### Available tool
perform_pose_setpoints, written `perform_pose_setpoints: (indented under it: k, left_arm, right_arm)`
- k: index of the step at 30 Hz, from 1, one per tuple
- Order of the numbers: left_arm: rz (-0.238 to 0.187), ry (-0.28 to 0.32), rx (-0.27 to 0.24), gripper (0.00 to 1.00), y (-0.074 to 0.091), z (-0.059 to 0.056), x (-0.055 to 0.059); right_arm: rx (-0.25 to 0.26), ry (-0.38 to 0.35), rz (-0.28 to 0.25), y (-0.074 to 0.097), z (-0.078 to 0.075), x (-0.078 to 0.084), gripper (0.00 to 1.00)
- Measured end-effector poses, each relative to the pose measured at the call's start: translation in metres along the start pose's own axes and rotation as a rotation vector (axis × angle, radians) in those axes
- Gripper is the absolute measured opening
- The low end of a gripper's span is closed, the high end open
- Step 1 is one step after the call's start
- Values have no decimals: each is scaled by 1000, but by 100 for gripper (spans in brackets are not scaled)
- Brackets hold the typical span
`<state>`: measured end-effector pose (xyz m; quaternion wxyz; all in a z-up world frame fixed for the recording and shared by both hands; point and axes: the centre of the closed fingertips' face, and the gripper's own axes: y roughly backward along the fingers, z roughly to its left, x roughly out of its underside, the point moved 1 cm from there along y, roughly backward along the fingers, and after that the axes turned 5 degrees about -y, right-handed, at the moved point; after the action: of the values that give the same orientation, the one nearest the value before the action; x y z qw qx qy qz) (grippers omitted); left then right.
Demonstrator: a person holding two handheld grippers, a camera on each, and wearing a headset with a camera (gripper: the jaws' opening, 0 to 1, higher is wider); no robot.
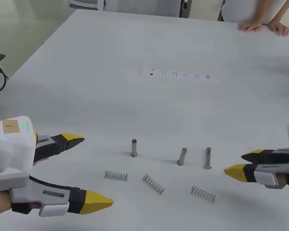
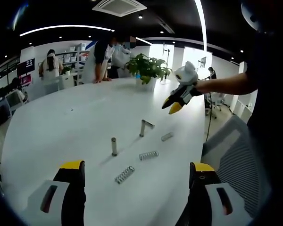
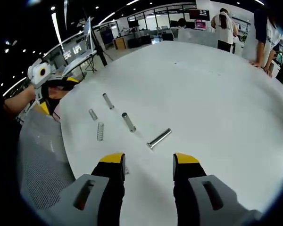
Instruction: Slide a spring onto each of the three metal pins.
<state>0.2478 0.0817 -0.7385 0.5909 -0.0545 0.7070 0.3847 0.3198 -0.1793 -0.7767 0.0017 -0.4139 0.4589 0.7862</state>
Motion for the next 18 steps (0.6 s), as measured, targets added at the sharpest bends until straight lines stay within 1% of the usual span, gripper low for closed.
perform_pose_setpoints:
  k: [3, 8, 14, 18]
  left_arm:
    - [0, -1, -3, 88, 0, 1, 0]
    - [0, -1, -2, 88, -1, 2, 0]
    - [6, -2, 2, 87, -2, 2, 0]
    - [11, -4, 5, 87, -3, 2, 1]
  right_arm:
    - [11, -12, 15, -3, -3, -1, 38]
    - [8, -46, 15, -10, -4, -9, 36]
    - [18, -67, 39, -19, -7, -16, 35]
    - [26, -99, 55, -26, -10, -21, 33]
